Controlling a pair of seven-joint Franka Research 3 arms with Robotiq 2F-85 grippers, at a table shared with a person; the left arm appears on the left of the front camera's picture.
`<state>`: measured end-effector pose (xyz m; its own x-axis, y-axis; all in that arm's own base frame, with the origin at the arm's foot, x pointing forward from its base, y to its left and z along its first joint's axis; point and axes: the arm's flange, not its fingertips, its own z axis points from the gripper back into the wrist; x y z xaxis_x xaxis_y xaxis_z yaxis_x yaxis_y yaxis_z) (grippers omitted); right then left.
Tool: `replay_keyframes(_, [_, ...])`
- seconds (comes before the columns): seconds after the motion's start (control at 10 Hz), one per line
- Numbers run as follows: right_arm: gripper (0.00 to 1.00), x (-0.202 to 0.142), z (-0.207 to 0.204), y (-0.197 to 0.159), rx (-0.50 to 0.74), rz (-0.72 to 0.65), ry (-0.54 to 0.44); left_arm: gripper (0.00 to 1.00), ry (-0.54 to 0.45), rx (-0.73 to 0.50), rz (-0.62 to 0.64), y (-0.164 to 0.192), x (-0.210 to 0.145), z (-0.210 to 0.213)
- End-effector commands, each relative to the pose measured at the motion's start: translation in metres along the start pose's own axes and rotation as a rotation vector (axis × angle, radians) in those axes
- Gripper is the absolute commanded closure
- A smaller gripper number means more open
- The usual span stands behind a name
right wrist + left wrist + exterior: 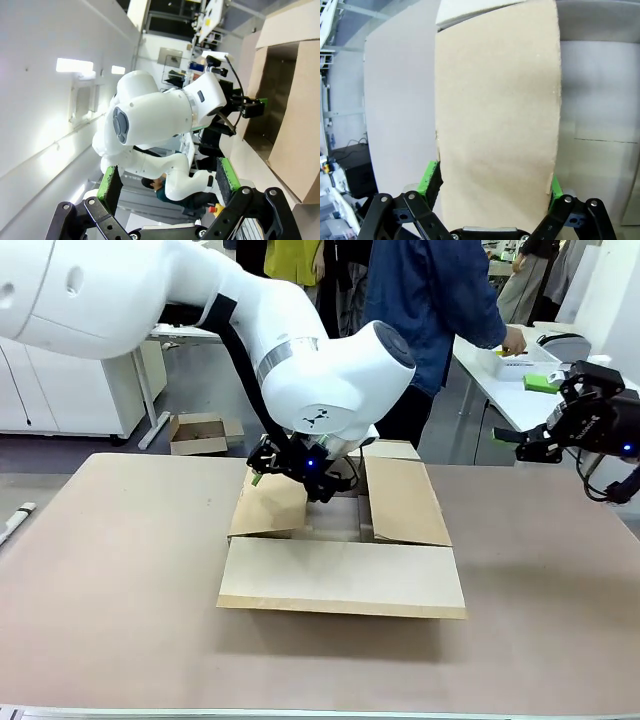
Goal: Pack the gift set into the box.
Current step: Place both hands on the side flaps of the Package Box and spread them outward.
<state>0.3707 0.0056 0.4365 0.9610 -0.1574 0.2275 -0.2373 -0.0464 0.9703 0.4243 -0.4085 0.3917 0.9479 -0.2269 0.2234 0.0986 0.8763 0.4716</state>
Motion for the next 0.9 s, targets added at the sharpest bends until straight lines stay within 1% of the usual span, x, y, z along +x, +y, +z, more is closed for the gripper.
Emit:
replay_keyframes(0.0, [0.0,-0.002,-0.004,0.004,0.021,-0.011,-0.017,0.0,-0.038,0.032,0.037,0.008,-0.003,0.008])
replay_keyframes(0.2, [0.0,-0.002,-0.004,0.004,0.021,-0.011,-0.017,0.0,-0.089,0.048,0.07,0.024,-0.004,0.022])
replay_keyframes(0.4, [0.0,-0.002,-0.004,0.004,0.021,-0.011,-0.017,0.0,-0.128,0.05,0.102,0.047,-0.002,0.034])
replay_keyframes(0.5, [0.0,-0.002,-0.004,0.004,0.021,-0.011,-0.017,0.0,-0.137,0.058,0.127,0.059,0.0,0.036])
replay_keyframes(0.8, [0.0,-0.002,-0.004,0.004,0.021,-0.011,-0.017,0.0,-0.111,-0.016,0.192,0.103,0.0,0.025])
